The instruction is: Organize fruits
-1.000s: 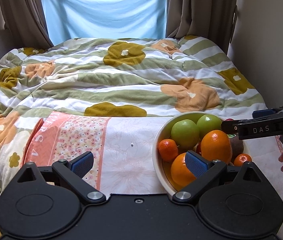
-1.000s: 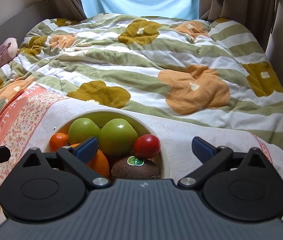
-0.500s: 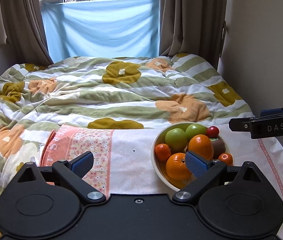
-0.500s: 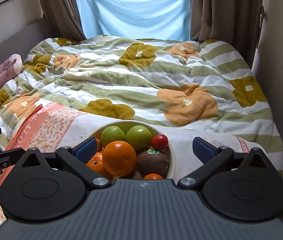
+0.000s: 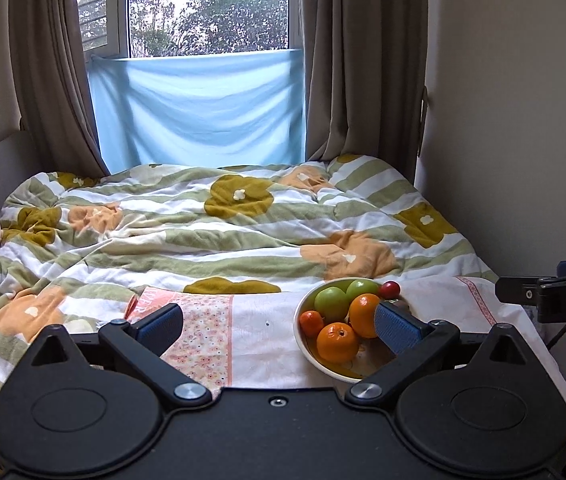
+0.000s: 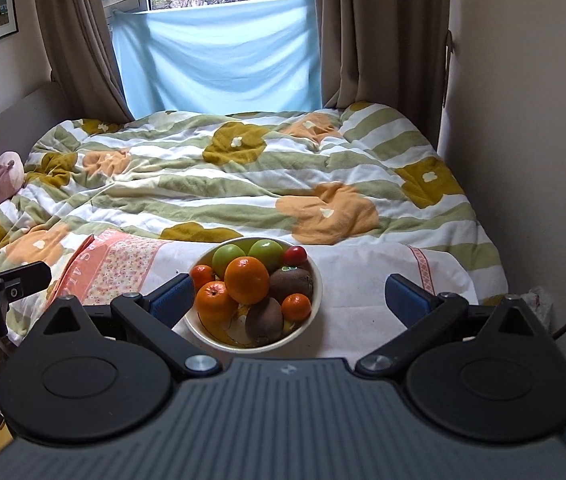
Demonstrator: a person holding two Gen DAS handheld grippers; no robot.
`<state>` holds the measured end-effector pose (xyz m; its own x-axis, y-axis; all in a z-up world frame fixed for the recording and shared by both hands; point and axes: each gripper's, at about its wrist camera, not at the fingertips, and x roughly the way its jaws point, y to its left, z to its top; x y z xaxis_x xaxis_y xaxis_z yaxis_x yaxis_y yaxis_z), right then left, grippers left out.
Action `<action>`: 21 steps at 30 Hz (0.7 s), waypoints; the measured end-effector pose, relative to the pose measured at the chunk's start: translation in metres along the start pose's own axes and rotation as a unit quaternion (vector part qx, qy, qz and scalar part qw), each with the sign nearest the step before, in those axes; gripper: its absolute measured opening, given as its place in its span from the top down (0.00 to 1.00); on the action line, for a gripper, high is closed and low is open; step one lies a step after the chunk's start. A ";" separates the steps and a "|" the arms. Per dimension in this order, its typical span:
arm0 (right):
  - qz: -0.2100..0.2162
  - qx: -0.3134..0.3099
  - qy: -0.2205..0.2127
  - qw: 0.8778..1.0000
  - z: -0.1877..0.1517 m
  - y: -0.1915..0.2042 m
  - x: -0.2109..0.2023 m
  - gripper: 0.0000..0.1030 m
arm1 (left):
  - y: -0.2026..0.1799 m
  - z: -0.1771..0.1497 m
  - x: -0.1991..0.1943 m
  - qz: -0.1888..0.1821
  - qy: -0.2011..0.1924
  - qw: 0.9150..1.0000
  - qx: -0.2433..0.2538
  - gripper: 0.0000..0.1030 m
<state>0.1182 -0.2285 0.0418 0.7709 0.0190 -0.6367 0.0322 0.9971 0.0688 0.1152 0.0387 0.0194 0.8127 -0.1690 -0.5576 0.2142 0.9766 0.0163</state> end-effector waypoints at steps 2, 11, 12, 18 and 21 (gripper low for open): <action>-0.002 0.003 -0.001 1.000 -0.008 0.001 -0.015 0.00 | -0.001 -0.005 -0.010 -0.001 -0.006 1.000 0.002 0.00; -0.022 -0.003 -0.001 1.000 -0.042 0.010 -0.052 0.00 | 0.001 -0.026 -0.042 -0.001 -0.007 1.000 -0.001 0.00; -0.023 -0.001 -0.002 1.000 -0.044 0.010 -0.054 0.00 | 0.001 -0.028 -0.043 -0.001 -0.005 1.000 -0.001 0.00; -0.029 0.001 0.000 1.000 -0.052 0.009 -0.058 0.00 | -0.001 -0.036 -0.049 -0.001 -0.001 1.000 0.004 0.00; -0.029 0.003 0.002 1.000 -0.053 0.008 -0.058 0.00 | -0.002 -0.037 -0.051 -0.003 -0.004 1.000 0.003 0.00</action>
<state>0.0397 -0.2173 0.0389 0.7655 -0.0382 -0.6423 0.0801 0.9961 0.0362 0.0530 0.0506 0.0170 0.8155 -0.1757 -0.5514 0.2225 0.9748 0.0185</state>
